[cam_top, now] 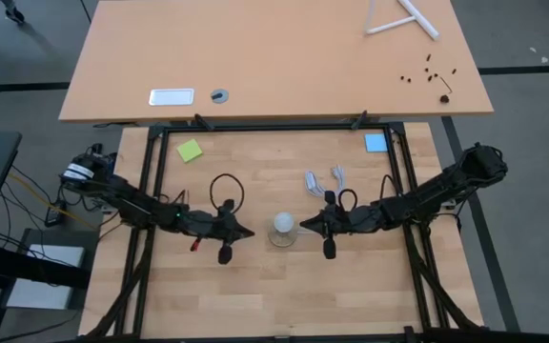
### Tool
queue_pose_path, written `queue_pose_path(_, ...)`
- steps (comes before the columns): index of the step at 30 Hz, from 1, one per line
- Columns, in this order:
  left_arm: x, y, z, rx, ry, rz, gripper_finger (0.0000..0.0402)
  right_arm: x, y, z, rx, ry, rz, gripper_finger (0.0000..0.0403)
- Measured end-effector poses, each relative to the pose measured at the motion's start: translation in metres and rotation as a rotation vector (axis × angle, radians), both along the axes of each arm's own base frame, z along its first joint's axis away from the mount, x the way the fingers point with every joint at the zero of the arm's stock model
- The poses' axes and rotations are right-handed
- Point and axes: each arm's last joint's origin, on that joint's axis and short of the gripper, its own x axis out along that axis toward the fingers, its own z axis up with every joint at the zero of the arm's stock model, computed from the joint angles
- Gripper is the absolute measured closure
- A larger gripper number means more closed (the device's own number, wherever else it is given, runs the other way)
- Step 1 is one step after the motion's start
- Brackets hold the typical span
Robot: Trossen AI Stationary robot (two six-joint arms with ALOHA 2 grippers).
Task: Screw lightbulb
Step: Remove the lightbulb from the lamp
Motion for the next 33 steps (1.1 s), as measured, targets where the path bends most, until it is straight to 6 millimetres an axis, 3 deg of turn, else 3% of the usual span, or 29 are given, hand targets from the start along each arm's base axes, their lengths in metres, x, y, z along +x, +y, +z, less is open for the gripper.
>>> queue_pose_path(5, 0.011, 0.003, -0.004, 0.025, 0.020, 0.067, 0.0393, 0.005, 0.008, 0.012, -0.019, 0.015, -0.073, 0.0347)
queue_pose_path(13, 0.034, 0.003, -0.024, 0.030, -0.008, 0.121, 0.0394, 0.002, 0.016, 0.012, 0.014, 0.045, -0.122, 0.0186)
queue_pose_path(18, 0.053, -0.001, -0.037, 0.021, -0.046, 0.123, 0.0395, 0.007, 0.020, 0.000, 0.035, 0.052, -0.183, 0.0116)
queue_pose_path(27, 0.073, -0.005, -0.053, 0.042, -0.014, 0.140, 0.0395, 0.031, 0.028, -0.046, 0.012, 0.027, -0.250, 0.0064)
queue_pose_path(33, 0.073, -0.001, -0.053, 0.050, -0.015, 0.176, 0.0395, 0.043, 0.022, -0.056, 0.033, -0.066, -0.285, 0.0057)
